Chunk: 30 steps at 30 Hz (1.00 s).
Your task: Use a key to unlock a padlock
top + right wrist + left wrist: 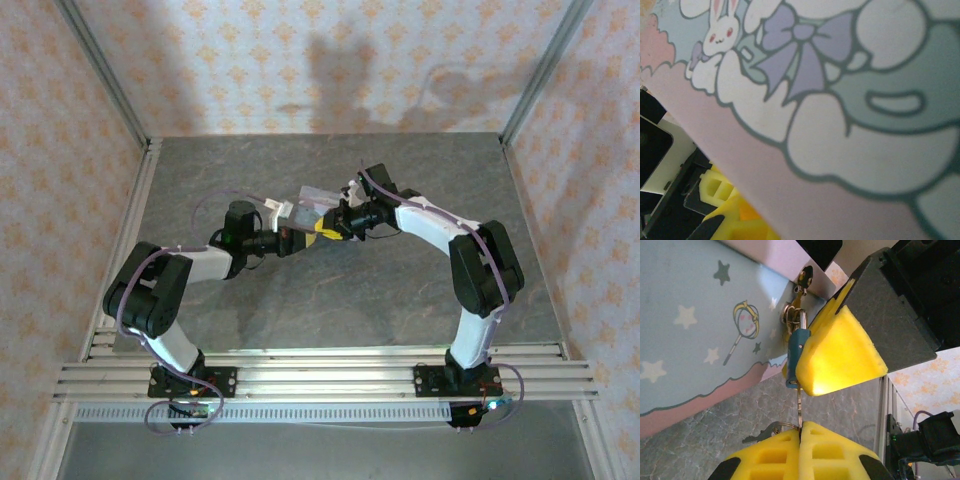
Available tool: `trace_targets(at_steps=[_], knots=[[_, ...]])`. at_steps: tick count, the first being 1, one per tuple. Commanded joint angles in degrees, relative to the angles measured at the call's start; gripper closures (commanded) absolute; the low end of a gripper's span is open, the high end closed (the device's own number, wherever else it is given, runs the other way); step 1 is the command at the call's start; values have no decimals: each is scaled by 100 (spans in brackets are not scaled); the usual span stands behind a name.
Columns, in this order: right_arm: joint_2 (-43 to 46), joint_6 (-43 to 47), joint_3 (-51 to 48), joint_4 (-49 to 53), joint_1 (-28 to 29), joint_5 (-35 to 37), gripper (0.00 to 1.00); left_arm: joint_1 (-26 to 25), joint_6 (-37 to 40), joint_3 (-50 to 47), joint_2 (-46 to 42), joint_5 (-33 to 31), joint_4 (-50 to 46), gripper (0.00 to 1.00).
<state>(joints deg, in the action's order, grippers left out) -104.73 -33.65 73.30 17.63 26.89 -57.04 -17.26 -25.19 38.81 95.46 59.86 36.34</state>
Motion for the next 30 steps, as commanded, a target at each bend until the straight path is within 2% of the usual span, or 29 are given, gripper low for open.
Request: trace_targets(at_steps=[1, 17, 30], knots=[[102, -93, 24, 110, 88, -421, 100, 23, -65, -38, 2, -293, 538, 100], [-19, -134, 123, 408, 86, -344, 100, 117, -254, -129, -104, -307, 655, 100], [-22, 2, 79, 651, 185, -248, 100, -220, -730, 23, 18, -622, 941, 100]])
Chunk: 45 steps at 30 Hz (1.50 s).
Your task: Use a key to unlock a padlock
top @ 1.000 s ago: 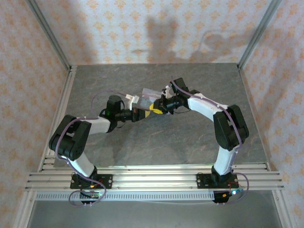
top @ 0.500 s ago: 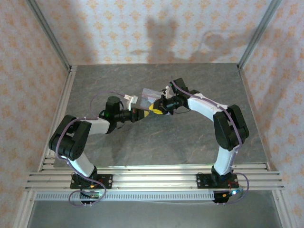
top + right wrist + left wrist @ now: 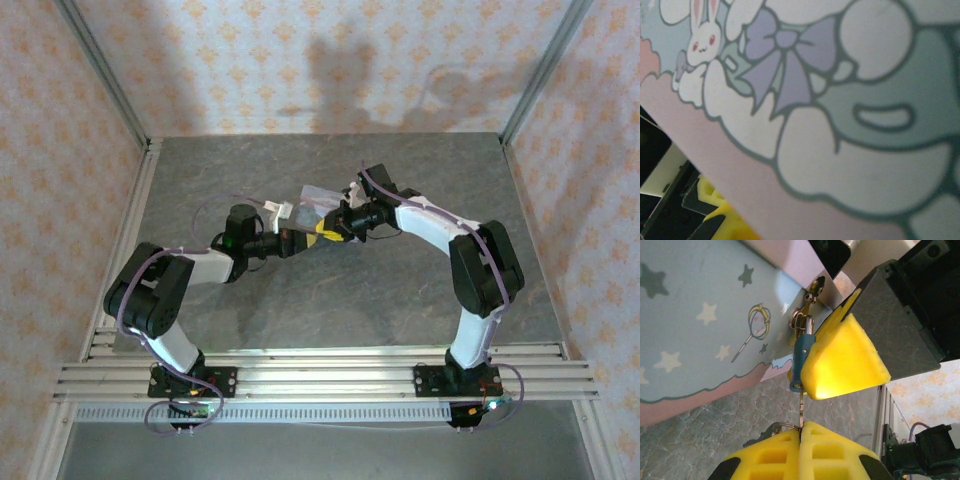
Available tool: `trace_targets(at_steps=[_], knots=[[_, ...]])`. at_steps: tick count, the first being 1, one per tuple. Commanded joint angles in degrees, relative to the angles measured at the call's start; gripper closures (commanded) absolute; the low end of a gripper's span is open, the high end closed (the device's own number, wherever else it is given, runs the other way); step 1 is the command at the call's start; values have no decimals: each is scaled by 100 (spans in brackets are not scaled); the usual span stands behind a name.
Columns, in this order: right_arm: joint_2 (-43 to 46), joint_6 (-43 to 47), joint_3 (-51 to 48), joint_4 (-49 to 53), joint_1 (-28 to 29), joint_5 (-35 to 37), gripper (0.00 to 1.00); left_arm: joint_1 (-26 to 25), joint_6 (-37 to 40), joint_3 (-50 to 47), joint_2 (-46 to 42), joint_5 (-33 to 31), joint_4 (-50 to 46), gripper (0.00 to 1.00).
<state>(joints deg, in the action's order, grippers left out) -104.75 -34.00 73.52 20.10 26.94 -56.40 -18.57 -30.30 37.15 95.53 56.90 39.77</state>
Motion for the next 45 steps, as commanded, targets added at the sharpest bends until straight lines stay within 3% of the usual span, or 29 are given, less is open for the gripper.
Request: trace_targets(at_steps=[1, 10, 18, 25, 31, 45], knots=[[-17, 66, 48, 444, 180, -301, 100, -90, -231, 171, -12, -374, 595, 100], [51, 15, -74, 408, 212, -287, 100, -141, -147, 269, -20, -436, 365, 100], [69, -125, -186, 206, 242, -362, 100, -174, -904, 107, 414, -556, 1514, 100], [130, -196, -300, 84, 242, -365, 100, -40, -551, 142, 229, -665, 822, 100], [113, -342, -309, -120, 237, -255, 100, -345, -178, 90, 195, -870, 625, 100], [130, -352, -786, -297, 387, 359, 100, -499, -64, -498, 970, -1220, 1542, 100]])
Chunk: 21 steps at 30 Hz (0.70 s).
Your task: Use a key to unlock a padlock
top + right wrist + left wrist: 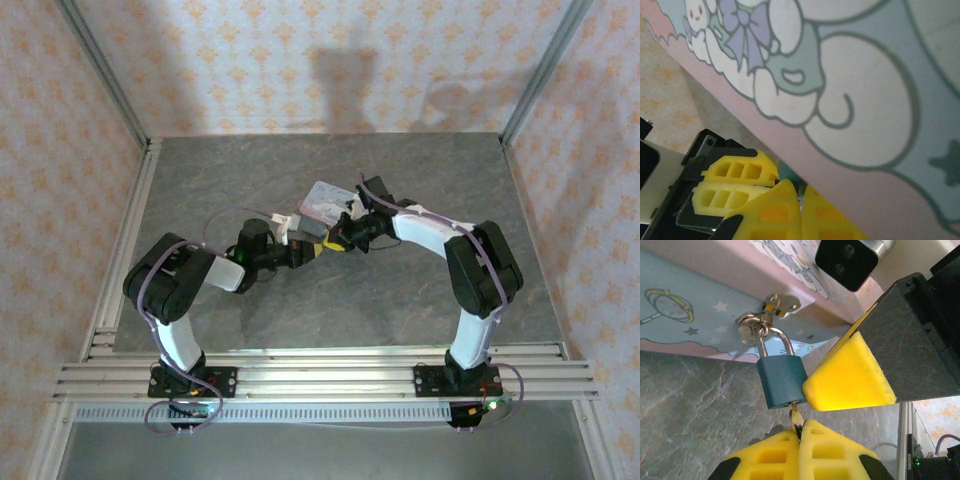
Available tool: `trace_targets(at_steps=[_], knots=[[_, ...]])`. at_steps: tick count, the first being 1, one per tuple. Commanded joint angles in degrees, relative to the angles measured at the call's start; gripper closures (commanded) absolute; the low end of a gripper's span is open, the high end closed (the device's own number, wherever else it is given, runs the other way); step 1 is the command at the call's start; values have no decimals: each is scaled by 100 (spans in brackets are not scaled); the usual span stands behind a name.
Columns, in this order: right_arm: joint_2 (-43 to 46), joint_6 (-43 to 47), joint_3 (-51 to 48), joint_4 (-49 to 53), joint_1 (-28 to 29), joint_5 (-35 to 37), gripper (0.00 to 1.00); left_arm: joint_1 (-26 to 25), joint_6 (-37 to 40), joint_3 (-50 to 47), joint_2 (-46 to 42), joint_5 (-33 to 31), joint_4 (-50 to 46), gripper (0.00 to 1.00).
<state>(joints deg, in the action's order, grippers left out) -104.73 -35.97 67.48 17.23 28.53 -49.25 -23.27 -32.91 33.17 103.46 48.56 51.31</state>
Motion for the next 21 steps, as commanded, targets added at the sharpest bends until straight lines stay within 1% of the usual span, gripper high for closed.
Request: trace_targets(at_steps=[1, 5, 6, 9, 12, 14, 17, 18, 19, 21], knots=[[123, -181, -236, -57, 238, -308, 100, -29, 197, -148, 211, -427, 384, 100], [162, -268, -396, -178, 274, -156, 100, -29, 197, -188, 288, -539, 380, 100], [191, -287, -426, -205, 275, -106, 100, -29, 354, -175, 298, -565, 336, 100], [338, -315, -499, -183, 275, 104, 100, -23, 431, -140, 322, -628, 197, 100], [603, -306, -538, -38, 267, 542, 100, -29, 460, -109, 344, -628, 134, 100], [839, -352, -605, 30, 258, 988, 97, -29, 474, -109, 342, -641, 118, 100], [1217, -642, -873, -81, 258, 1822, 89, -29, 501, -100, 320, -646, 45, 100], [1336, -852, -1067, -301, 262, 2064, 87, -28, 528, -100, 311, -652, 14, 100], [1456, -1118, -1279, -541, 273, 2320, 81, -29, 546, -92, 306, -655, -13, 100], [1597, -1560, -1670, -1114, 346, 2650, 76, -29, 580, -69, 298, -646, -95, 100]])
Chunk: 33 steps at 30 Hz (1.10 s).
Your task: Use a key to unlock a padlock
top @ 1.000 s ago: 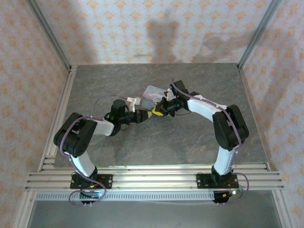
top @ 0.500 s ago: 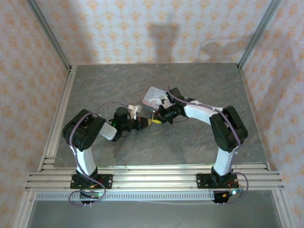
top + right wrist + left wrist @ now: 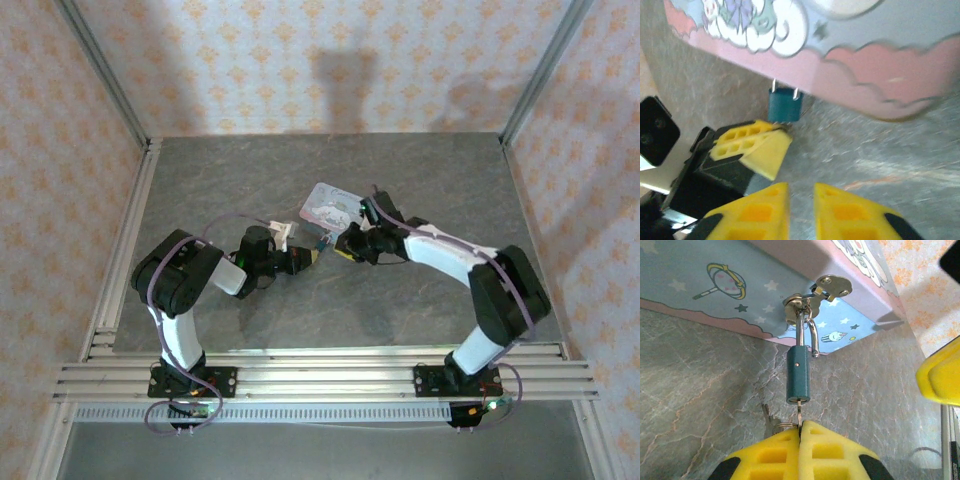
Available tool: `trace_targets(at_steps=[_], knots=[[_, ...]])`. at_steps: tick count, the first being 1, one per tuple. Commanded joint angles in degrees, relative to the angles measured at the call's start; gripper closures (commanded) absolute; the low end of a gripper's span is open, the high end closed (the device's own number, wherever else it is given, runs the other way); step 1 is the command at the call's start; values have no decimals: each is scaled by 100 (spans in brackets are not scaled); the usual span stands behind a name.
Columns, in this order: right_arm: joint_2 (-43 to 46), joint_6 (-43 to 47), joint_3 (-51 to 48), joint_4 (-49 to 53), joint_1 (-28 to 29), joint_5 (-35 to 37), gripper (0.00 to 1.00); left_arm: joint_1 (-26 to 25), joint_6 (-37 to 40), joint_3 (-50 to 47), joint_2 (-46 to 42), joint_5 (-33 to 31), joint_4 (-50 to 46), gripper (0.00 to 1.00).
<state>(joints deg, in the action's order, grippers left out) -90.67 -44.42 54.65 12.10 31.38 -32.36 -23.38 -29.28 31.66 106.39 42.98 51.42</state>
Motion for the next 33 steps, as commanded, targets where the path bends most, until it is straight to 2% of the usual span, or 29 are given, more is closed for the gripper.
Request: trace_targets(at_steps=[1, 5, 8, 16, 24, 33], knots=[[211, -885, -505, -820, 132, 1118, 71, -18, 228, 102, -4, -76, -143, 100], [113, -1103, -450, -929, 480, 1653, 57, -13, 293, 144, -80, -42, -297, 100], [-10, -1231, -409, -1170, 659, 1828, 53, -18, 384, 173, -177, -52, -470, 100], [-588, -1520, -179, -1598, 966, 2130, 52, -35, 363, 235, -233, 59, -536, 100], [-889, -2004, -545, -2916, 1072, 2495, 51, -35, 362, 331, -224, 201, -620, 100], [-1220, -2108, -429, -2932, 1099, 2579, 51, -35, 381, 376, -268, 314, -695, 100]])
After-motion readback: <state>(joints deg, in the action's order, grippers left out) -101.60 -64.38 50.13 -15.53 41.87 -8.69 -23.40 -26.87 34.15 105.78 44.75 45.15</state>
